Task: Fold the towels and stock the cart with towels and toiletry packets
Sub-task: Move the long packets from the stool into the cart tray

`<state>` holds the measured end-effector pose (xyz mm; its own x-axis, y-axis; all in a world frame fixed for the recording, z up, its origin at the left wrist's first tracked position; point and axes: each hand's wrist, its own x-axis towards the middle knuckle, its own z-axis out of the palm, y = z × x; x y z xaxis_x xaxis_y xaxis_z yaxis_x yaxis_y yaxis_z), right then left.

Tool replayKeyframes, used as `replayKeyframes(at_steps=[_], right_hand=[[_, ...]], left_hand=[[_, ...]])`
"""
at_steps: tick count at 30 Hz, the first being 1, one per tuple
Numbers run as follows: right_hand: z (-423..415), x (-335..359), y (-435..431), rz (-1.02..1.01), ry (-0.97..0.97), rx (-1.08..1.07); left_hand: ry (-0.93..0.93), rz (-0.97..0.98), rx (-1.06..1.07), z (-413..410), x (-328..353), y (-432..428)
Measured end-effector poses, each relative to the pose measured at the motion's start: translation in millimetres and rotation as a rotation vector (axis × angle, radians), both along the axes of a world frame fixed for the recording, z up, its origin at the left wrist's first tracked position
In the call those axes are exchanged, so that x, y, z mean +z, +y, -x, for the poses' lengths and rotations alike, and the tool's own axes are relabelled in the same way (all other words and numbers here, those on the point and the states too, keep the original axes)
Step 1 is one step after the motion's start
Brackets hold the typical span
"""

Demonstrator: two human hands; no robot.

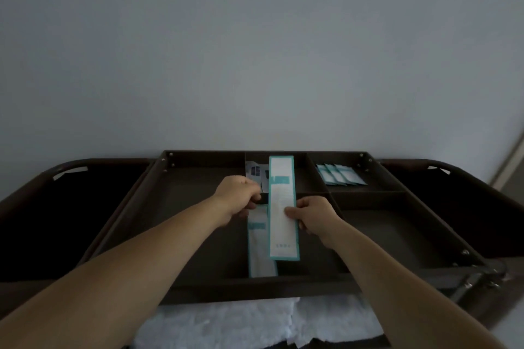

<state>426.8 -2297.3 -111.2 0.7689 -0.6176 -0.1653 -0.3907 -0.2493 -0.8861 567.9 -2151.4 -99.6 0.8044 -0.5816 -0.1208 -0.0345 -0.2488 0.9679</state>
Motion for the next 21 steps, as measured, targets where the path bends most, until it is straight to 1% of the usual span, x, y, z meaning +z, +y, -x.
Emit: replayKeyframes(at_steps=[4, 6, 9, 12, 16, 21], right_hand=[[1.8, -21.5, -2.7, 0.081, 0.302, 0.147], [-0.2, -34.0, -0.2, 0.1, 0.385, 0.155], [-1.7, -46.6, -1.4, 0.073, 0.432, 0.099], [-2.8, -47.3, -5.5, 0.027, 0.459, 0.109], [-9.4, -48.0, -3.3, 0.107, 0.47, 0.165], [-13.4, -48.9, -2.7, 0.183, 0.496, 0.182]], left_hand=[[-0.06, -0.017, 0.119, -11.7, 4.9, 15.2], [-0.056, -0.012, 0.14, -13.4, 3.1, 21.4], [-0.048, -0.014, 0.152, -12.7, -0.4, 29.6], [-0.049, -0.025, 0.164, -11.9, -1.0, 36.5], [-0.058, -0.033, 0.175, -8.7, 2.0, 40.8], [-0.054, -0.025, 0.193, -3.8, 6.1, 42.8]])
